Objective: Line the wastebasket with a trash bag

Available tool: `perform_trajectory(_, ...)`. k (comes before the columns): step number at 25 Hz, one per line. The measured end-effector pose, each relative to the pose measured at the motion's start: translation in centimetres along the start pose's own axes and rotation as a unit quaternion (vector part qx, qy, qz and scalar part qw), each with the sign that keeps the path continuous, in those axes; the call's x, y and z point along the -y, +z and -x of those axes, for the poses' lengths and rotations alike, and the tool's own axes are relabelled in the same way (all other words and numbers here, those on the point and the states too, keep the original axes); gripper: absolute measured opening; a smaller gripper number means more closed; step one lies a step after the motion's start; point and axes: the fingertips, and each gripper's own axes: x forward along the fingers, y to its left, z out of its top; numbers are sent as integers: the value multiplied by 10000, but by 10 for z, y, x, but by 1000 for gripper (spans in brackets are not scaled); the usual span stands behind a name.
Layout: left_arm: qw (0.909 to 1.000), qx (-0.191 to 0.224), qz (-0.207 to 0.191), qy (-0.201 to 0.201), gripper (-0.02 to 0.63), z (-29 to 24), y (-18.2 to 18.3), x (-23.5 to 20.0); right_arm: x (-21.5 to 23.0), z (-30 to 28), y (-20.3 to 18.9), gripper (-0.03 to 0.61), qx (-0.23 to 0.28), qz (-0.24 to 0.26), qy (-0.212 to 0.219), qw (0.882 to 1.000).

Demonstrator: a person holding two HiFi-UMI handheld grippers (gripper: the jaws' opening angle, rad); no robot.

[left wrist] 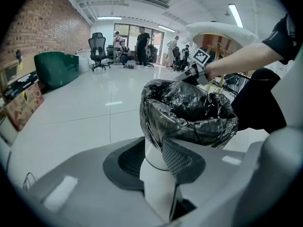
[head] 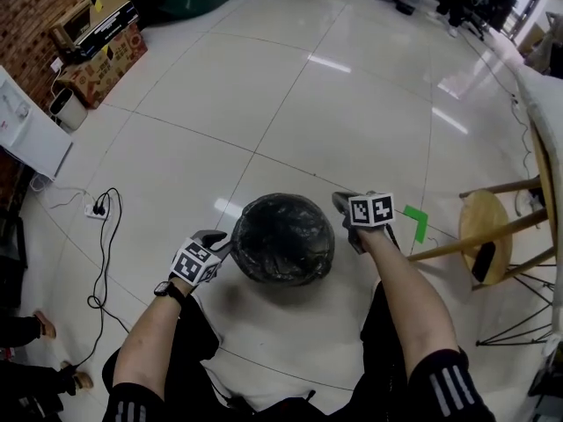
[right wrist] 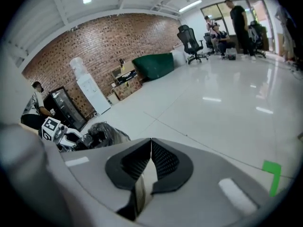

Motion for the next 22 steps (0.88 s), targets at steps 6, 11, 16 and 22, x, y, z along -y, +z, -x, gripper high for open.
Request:
perform_trajectory(6, 9994, 120, 115, 308, 128, 38, 12, -20, -98, 34, 21, 6, -467, 2283, 308, 9720)
perform_trajectory(11, 9998, -45, 160, -139, 147, 35, 8, 11, -167, 17, -20, 6, -1157, 3332, 730, 9329)
perform_trajectory(16, 9999, 68, 67, -80, 152, 32, 12, 21, -158, -16, -71, 6, -2157, 3931, 458, 8927)
perform_trajectory(22, 9998, 58, 61, -202, 156, 31, 10, 26, -132, -33, -94, 6, -2854, 4104, -74, 8660)
